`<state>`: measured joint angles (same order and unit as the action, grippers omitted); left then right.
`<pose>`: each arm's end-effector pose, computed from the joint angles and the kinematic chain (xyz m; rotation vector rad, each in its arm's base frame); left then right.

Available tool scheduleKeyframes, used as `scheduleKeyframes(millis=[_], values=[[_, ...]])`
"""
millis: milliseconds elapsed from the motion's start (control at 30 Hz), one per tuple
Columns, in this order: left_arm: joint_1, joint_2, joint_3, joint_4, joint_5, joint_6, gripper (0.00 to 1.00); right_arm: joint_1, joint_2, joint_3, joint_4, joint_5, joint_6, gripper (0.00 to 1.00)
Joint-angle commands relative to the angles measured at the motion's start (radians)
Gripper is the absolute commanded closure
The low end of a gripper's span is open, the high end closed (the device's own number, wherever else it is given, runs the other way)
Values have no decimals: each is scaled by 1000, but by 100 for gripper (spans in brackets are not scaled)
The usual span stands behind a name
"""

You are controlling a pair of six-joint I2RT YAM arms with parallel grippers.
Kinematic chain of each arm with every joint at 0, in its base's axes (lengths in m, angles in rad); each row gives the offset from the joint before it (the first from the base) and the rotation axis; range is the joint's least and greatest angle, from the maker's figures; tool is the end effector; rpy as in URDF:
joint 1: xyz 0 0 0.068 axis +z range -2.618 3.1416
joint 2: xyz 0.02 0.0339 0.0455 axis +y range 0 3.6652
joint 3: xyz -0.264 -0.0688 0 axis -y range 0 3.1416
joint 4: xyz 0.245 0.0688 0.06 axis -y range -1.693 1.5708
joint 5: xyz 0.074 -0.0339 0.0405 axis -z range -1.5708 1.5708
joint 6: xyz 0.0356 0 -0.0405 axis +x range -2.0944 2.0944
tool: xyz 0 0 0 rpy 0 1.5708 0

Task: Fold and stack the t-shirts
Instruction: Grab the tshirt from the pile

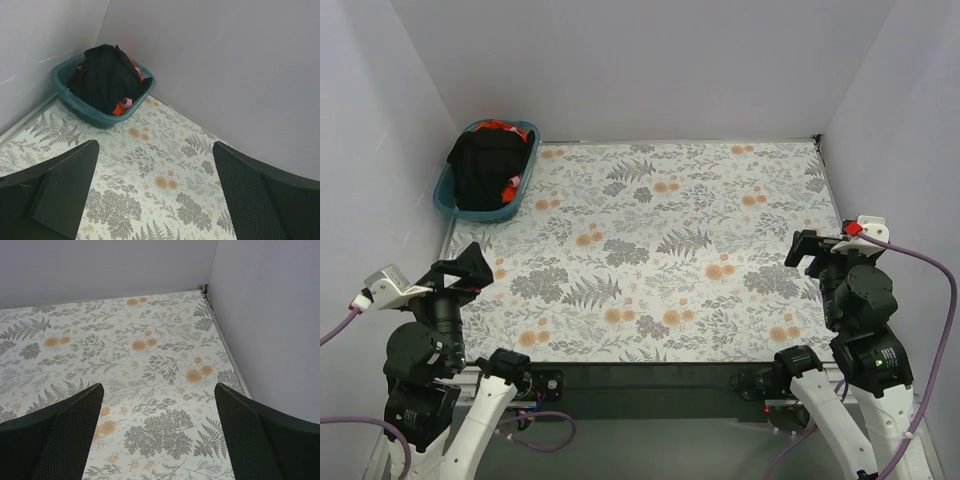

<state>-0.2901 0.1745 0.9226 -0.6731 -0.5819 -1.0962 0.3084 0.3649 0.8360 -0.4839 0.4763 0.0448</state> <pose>0.0077 0.0181 0.3777 -1.0140 1.1672 -0.6745 0.0717 0.0057 0.3710 0.1634 1.5746 -0.1009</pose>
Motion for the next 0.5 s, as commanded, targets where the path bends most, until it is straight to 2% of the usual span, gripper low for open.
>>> scheduleKeyframes(millis=[0, 167, 300, 333, 433, 467], values=[[0, 36, -25, 33, 17, 9, 2, 5, 6, -3, 65, -21, -8, 2], [0, 80, -62, 119, 50, -27, 2, 5, 8, -18, 80, -132, 26, 2], [0, 244, -79, 138, 108, -77, 2, 6, 25, -46, 102, -227, 32, 2], [0, 348, -77, 139, 120, -97, 2, 5, 32, -49, 100, -238, 35, 2], [0, 518, -42, 153, 151, -157, 2, 6, 58, -61, 102, -304, 38, 2], [3, 652, -12, 161, 163, -157, 2, 5, 66, -64, 102, -320, 40, 2]])
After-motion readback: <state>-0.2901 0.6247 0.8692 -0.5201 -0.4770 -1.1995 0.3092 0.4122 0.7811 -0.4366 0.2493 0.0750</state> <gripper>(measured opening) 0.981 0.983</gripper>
